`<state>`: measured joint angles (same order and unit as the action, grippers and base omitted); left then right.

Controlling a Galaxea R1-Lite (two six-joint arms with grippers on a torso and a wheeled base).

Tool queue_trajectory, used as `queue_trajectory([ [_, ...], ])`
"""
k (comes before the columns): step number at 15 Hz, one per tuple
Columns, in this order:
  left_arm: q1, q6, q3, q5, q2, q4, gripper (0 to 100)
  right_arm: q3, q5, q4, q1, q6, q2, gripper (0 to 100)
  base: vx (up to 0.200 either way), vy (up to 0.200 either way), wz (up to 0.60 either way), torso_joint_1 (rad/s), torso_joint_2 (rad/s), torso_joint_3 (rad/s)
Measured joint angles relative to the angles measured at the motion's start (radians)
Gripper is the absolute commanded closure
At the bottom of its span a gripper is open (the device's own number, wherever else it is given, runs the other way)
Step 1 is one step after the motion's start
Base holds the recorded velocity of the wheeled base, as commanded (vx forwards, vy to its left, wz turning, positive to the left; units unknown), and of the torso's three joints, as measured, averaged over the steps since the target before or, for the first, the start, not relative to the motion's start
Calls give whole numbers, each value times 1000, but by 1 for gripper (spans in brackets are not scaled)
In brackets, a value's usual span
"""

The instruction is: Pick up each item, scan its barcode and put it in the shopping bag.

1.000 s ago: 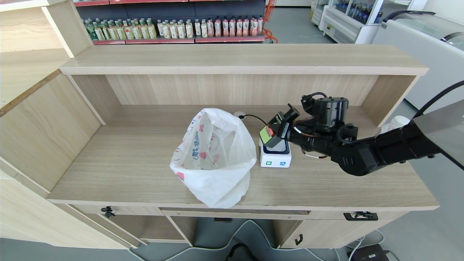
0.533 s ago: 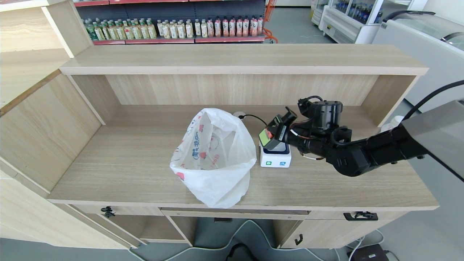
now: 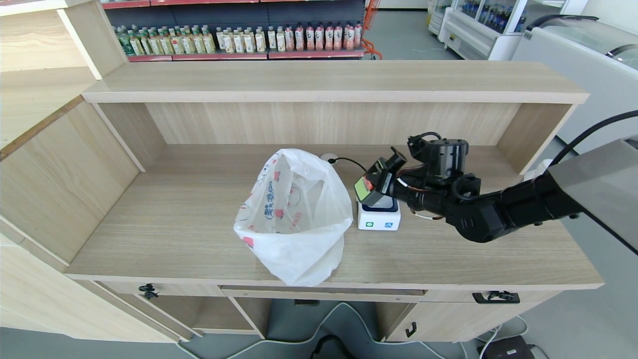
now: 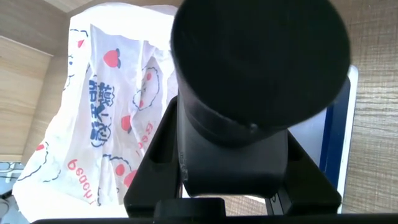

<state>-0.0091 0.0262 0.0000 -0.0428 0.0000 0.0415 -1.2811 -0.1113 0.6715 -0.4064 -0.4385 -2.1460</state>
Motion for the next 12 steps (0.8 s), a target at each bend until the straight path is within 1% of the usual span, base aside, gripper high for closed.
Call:
queue_trajectory([
  [4, 0, 0, 0, 0, 0, 0, 0, 0, 3, 6, -1, 16, 22, 100, 0, 0, 0, 0, 0, 0],
  [6, 0, 0, 0, 0, 0, 0, 0, 16, 1, 87, 10, 87, 68, 100, 0, 0, 0, 0, 0, 0],
  [7, 0, 0, 0, 0, 0, 0, 0, 35, 0, 118, 22, 147, 105, 100, 0, 0, 0, 0, 0, 0],
  [10, 0, 0, 0, 0, 0, 0, 0, 141, -7, 183, 61, 463, 212, 100, 0, 0, 0, 0, 0, 0],
  [11, 0, 0, 0, 0, 0, 0, 0, 187, -10, 255, 69, 506, 240, 100, 0, 0, 0, 0, 0, 0],
  [12, 0, 0, 0, 0, 0, 0, 0, 225, -10, 297, 66, 520, 262, 100, 0, 200, 0, 2, 2, 2],
])
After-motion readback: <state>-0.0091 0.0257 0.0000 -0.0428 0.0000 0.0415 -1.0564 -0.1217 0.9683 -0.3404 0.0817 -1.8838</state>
